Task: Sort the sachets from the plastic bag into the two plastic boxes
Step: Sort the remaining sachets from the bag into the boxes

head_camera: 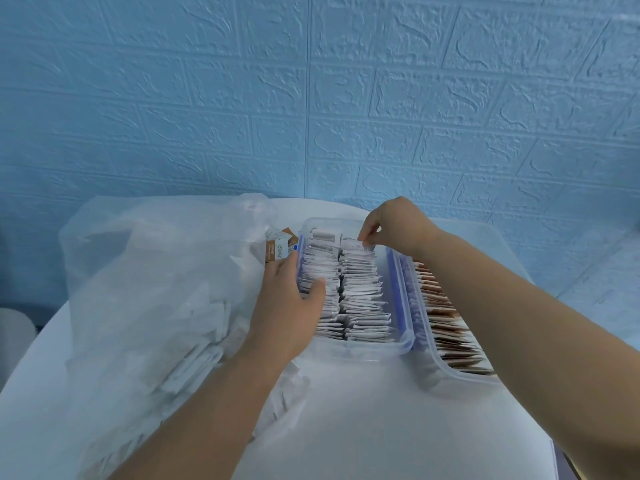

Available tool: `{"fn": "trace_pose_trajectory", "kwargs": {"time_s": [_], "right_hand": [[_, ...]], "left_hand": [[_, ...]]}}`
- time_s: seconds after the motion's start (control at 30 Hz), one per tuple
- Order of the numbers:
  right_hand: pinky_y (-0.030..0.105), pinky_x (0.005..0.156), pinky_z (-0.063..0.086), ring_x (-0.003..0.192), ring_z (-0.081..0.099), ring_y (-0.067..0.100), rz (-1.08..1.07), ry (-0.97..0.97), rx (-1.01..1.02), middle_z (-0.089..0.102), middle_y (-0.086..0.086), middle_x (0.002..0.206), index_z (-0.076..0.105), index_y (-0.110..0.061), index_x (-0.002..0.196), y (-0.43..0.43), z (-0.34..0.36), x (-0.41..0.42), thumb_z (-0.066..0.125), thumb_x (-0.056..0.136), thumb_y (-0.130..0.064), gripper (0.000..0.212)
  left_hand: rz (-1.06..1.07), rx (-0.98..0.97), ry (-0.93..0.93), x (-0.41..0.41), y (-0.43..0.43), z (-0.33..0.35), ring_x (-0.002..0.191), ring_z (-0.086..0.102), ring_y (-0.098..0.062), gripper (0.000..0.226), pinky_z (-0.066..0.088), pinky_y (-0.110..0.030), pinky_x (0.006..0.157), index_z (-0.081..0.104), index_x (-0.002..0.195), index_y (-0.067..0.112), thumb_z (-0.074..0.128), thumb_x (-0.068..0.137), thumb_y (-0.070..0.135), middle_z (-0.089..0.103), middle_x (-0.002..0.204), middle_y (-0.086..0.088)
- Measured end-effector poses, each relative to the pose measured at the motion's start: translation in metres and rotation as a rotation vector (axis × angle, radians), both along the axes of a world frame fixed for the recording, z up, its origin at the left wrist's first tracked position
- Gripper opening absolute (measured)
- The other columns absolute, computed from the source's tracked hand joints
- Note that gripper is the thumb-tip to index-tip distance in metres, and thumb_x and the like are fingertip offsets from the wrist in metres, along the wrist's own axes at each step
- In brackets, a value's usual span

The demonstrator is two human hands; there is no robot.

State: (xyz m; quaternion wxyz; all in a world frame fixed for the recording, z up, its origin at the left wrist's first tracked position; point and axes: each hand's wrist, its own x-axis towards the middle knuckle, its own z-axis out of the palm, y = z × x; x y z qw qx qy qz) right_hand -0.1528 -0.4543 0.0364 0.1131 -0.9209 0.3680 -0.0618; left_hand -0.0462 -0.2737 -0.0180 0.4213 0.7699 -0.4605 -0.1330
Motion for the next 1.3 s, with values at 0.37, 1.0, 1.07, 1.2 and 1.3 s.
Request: {"fn": "trace_pose_trajectory", "kwargs": {"time_s": [0.37, 1.0, 1.07, 1.2, 1.3], "right_hand": [[0.018, 0.083, 0.038, 0.101, 0.059, 0.015, 0.063, 0.073, -0.028, 0.069, 0.001, 0.106, 0.070, -0.015, 0.105, 0.003, 0.002, -0.004, 0.058, 0.089, -0.013, 0.020], [0.014, 0.077, 0.045, 0.084, 0.060, 0.007, 0.591, -0.206, 0.246, 0.069, -0.003, 0.097, 0.071, -0.018, 0.101, 0.223, -0.028, -0.015, 0.063, 0.088, -0.022, 0.016], [0.022, 0.083, 0.047, 0.092, 0.060, 0.013, 0.594, -0.223, 0.179, 0.068, -0.001, 0.100, 0.071, -0.017, 0.101, 0.229, -0.045, -0.011, 0.060, 0.087, -0.021, 0.017], [0.035, 0.088, 0.051, 0.105, 0.060, 0.025, 0.452, -0.254, 0.032, 0.066, 0.003, 0.114, 0.067, -0.013, 0.109, 0.231, -0.070, -0.005, 0.053, 0.085, -0.020, 0.028], [0.031, 0.097, 0.045, 0.120, 0.052, 0.019, 0.360, -0.247, 0.016, 0.058, -0.002, 0.128, 0.062, -0.018, 0.120, 0.237, -0.083, -0.003, 0.054, 0.087, -0.025, 0.034]], "left_hand": [[-0.018, 0.042, 0.019, 0.003, -0.004, -0.001, 0.115, 0.041, -0.017, 0.036, 0.035, -0.030, 0.095, 0.048, 0.121, 0.010, 0.047, 0.090, 0.029, 0.045, 0.127, -0.008], [0.005, -0.141, -0.197, 0.018, 0.206, -0.005, 0.080, 0.059, 0.003, 0.020, 0.041, -0.006, 0.073, 0.066, 0.083, 0.030, 0.047, 0.085, 0.038, 0.066, 0.081, 0.020], [-0.017, -0.048, -0.301, 0.024, 0.218, -0.023, 0.090, 0.053, 0.001, 0.029, 0.033, -0.002, 0.083, 0.068, 0.093, 0.024, 0.046, 0.085, 0.040, 0.063, 0.094, 0.015], [-0.024, 0.022, -0.367, 0.025, 0.222, -0.042, 0.100, 0.047, -0.004, 0.047, 0.029, -0.010, 0.092, 0.068, 0.104, 0.013, 0.050, 0.078, 0.048, 0.062, 0.107, 0.005], [-0.021, 0.021, -0.395, 0.026, 0.219, -0.046, 0.100, 0.048, -0.005, 0.047, 0.031, -0.013, 0.092, 0.069, 0.105, 0.013, 0.050, 0.078, 0.047, 0.065, 0.107, 0.002]]}}
